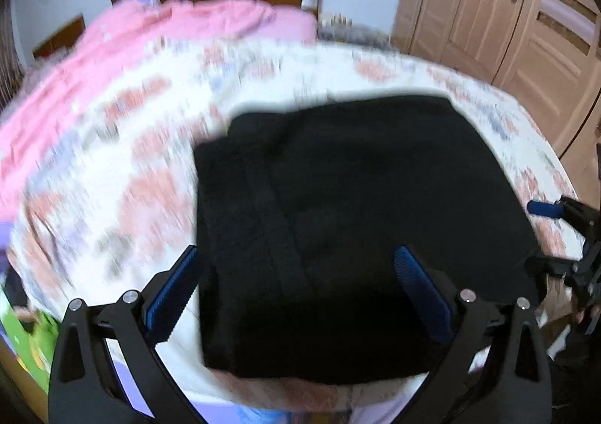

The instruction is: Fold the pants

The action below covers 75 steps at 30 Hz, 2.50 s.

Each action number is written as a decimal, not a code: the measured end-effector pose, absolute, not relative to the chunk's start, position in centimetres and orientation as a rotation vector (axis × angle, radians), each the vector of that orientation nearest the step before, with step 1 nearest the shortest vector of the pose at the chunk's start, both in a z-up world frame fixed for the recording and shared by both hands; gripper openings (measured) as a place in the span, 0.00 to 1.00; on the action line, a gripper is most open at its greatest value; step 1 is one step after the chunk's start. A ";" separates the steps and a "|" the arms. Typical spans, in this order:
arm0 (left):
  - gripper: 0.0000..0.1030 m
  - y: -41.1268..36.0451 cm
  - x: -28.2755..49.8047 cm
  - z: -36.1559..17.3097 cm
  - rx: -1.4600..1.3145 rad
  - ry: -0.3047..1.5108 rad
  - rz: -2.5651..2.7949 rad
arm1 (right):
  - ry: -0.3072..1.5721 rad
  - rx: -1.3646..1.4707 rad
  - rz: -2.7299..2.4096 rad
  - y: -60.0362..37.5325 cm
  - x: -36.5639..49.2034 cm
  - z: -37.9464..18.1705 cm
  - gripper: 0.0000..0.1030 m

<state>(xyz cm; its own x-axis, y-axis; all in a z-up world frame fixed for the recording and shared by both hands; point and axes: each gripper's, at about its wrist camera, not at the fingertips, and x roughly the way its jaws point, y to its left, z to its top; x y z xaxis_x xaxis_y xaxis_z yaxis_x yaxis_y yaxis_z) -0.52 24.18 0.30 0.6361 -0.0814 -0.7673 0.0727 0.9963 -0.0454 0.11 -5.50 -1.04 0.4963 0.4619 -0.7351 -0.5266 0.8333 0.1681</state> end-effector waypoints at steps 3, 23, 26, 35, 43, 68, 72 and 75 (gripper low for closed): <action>0.99 24.9 1.9 1.3 -0.038 0.828 -0.082 | 0.837 -0.028 0.526 -6.4 4.2 0.2 0.95; 0.99 28.1 11.0 -4.2 -0.185 0.973 -0.114 | 0.867 -0.014 0.461 -4.5 17.1 -1.2 0.95; 0.99 27.7 10.7 -4.0 -0.160 0.961 -0.096 | 0.871 -0.102 0.345 -4.9 17.3 -2.8 0.95; 0.99 27.6 9.8 -2.8 -0.143 0.922 -0.025 | 0.830 -0.014 0.457 -4.3 9.9 0.7 0.96; 0.98 26.3 0.5 2.5 -0.091 0.765 0.034 | 0.824 -0.108 0.484 -3.0 0.3 -0.4 0.96; 0.99 18.7 -13.7 8.7 0.041 0.487 0.284 | 0.677 -0.004 0.395 -5.4 -12.9 4.2 0.96; 0.99 17.0 -13.1 5.7 0.050 0.587 0.265 | 0.731 -0.036 0.358 -5.2 -13.6 2.1 0.96; 0.99 16.0 -13.5 3.8 0.000 0.635 0.234 | 0.778 -0.011 0.325 -5.9 -13.2 0.8 0.96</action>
<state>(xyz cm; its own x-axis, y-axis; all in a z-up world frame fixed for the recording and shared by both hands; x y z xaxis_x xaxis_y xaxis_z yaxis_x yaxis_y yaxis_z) -13.51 15.99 3.76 0.7794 0.2162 -0.5880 -0.2165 0.9737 0.0711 -13.24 -5.94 0.81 0.6655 0.2836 -0.6904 -0.2914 0.9503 0.1095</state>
